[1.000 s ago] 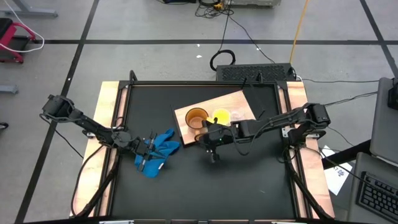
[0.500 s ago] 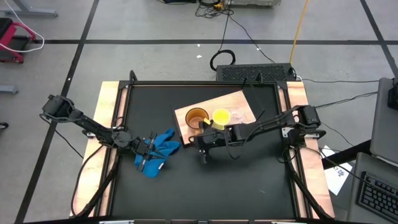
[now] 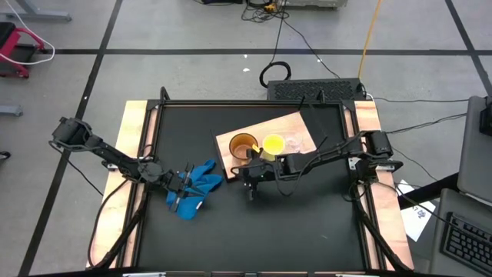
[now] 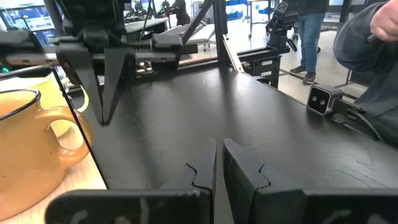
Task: Stack small to large cups/mugs on shelf
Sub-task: Adjust the brown mug
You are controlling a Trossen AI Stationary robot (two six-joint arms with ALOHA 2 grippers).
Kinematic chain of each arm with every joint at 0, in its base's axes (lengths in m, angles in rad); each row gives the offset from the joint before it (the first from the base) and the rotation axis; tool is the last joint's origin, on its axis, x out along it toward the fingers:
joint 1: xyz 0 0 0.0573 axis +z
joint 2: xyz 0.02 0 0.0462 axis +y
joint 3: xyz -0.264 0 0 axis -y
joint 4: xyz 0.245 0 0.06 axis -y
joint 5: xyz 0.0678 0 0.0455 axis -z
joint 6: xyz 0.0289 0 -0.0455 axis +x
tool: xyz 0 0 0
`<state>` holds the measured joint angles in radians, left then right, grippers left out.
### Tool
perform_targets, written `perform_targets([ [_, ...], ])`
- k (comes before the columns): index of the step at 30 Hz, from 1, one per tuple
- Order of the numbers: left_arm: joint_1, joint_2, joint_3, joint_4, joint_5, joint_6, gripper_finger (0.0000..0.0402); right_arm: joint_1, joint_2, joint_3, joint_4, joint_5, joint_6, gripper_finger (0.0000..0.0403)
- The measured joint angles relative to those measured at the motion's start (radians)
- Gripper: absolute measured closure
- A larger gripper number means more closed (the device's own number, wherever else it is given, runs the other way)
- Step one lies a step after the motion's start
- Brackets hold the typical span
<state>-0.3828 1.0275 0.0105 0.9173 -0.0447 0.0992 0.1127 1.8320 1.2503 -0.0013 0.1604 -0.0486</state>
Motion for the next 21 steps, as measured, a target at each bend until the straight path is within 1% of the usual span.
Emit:
perform_targets([
  [5, 0.000, 0.000, 0.000, 0.000, 0.000, 0.009, 0.0371, -0.007, 0.000, -0.011, -0.004, 0.008, 0.011, 0.0403],
  [9, 0.000, 0.000, 0.000, 0.000, 0.000, 0.011, 0.0371, -0.019, -0.001, -0.039, 0.005, 0.076, 0.026, 0.0403],
  [14, 0.000, 0.000, 0.000, 0.000, 0.000, 0.011, 0.0371, -0.039, 0.000, -0.072, 0.002, 0.083, 0.064, 0.0403],
  [21, 0.000, 0.000, 0.000, 0.000, 0.000, 0.023, 0.0371, -0.040, 0.000, -0.078, 0.009, 0.086, 0.081, 0.0403],
])
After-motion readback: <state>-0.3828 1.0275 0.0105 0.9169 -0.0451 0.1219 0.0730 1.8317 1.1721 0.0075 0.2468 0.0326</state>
